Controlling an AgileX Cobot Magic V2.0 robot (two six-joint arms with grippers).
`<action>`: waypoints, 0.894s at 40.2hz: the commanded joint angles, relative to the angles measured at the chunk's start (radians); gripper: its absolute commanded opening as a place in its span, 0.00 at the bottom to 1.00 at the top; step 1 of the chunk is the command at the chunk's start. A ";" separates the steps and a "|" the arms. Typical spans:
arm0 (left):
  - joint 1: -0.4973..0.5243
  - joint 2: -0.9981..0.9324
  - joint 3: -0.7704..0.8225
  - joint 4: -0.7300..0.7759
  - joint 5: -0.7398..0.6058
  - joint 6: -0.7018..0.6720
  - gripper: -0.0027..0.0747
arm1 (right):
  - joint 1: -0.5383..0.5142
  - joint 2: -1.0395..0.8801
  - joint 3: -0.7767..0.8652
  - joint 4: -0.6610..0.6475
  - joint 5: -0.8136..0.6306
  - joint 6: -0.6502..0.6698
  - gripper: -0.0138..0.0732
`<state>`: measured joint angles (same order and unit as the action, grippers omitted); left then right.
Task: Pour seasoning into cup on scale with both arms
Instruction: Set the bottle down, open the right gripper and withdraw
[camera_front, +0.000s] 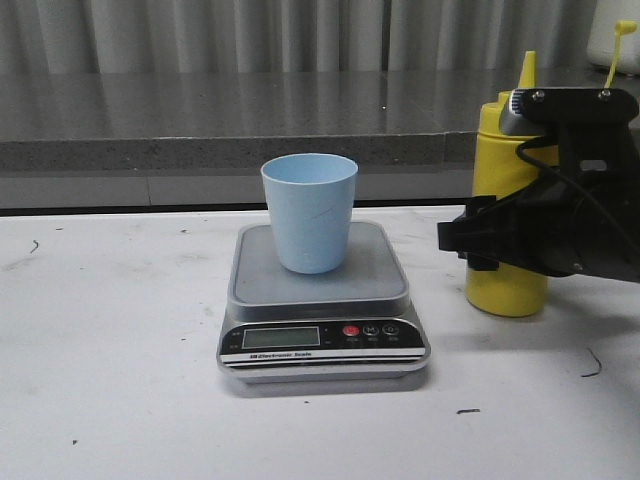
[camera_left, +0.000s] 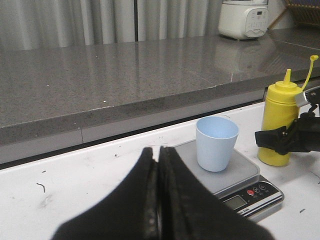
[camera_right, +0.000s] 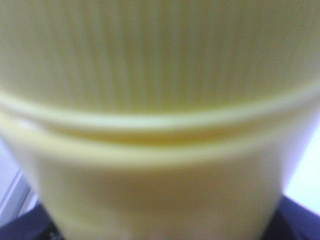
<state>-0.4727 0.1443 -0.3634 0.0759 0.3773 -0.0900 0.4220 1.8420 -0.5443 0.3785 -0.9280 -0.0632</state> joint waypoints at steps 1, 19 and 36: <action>-0.001 0.010 -0.026 -0.006 -0.084 -0.006 0.01 | -0.002 -0.013 -0.017 -0.018 -0.119 0.003 0.41; -0.001 0.010 -0.026 -0.006 -0.084 -0.006 0.01 | -0.002 -0.008 0.083 -0.019 -0.342 0.003 0.80; -0.001 0.010 -0.026 -0.006 -0.084 -0.006 0.01 | -0.002 -0.008 0.085 -0.020 -0.338 0.003 0.83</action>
<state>-0.4727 0.1443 -0.3634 0.0759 0.3773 -0.0900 0.4220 1.8721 -0.4533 0.3724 -1.1341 -0.0596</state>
